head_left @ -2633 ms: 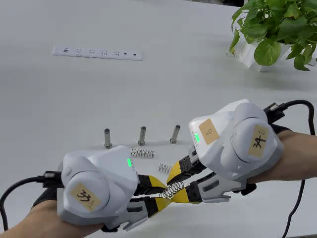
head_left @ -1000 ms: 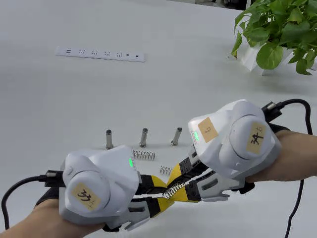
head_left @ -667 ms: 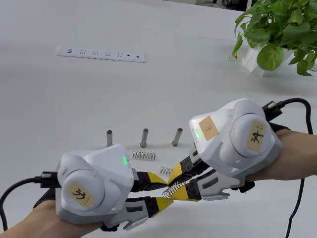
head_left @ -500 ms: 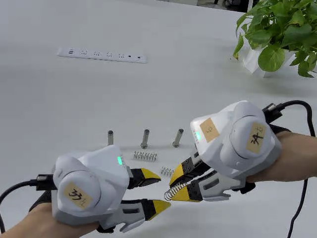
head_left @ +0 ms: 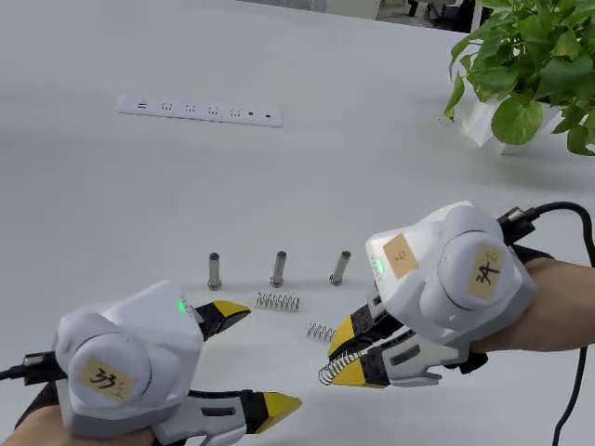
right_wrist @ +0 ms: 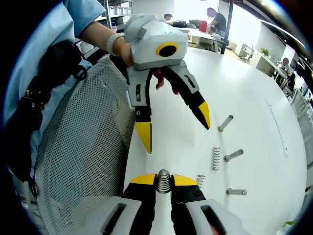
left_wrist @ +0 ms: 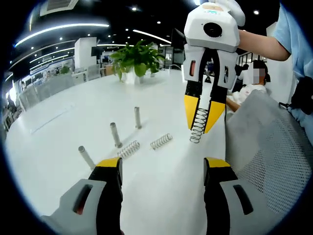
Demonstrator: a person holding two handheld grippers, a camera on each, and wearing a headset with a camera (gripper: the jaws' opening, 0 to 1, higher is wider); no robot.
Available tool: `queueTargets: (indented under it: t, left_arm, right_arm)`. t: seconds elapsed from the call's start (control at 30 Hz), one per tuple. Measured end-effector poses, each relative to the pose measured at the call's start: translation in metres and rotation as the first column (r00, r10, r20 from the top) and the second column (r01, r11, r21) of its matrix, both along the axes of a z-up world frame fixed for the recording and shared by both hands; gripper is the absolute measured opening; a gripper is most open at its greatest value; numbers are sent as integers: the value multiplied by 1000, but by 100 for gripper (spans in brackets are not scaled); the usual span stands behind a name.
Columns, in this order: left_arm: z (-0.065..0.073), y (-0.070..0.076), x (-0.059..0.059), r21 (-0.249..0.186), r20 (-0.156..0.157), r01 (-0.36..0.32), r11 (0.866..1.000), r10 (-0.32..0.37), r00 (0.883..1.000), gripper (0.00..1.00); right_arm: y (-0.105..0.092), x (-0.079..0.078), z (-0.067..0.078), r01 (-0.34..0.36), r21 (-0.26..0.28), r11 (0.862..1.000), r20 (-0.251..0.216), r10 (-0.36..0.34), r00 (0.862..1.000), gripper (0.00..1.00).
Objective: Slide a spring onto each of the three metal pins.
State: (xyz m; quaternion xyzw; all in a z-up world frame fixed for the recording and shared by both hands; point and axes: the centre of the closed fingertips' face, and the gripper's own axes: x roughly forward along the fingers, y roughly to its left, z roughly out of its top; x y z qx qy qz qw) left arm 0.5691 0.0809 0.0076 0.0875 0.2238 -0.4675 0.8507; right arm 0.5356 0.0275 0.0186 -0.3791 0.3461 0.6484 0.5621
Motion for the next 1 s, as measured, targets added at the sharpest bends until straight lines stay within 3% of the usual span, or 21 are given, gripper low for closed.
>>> queueTargets:
  t: [0.47,0.83,1.0]
  left_arm:
    - [5,31,18,-27,1,-175,984,176,984,98]
    - [-7,42,16,18,-18,-195,981,195,981,99]
    - [-10,43,16,17,-26,-210,978,210,977,99]
  right_arm:
    - [0,9,-2,-15,-22,1000,18,16,1000,7]
    - [2,26,0,-7,-21,1000,40,8,999,7]
    - [7,34,3,-25,-35,999,47,27,999,7]
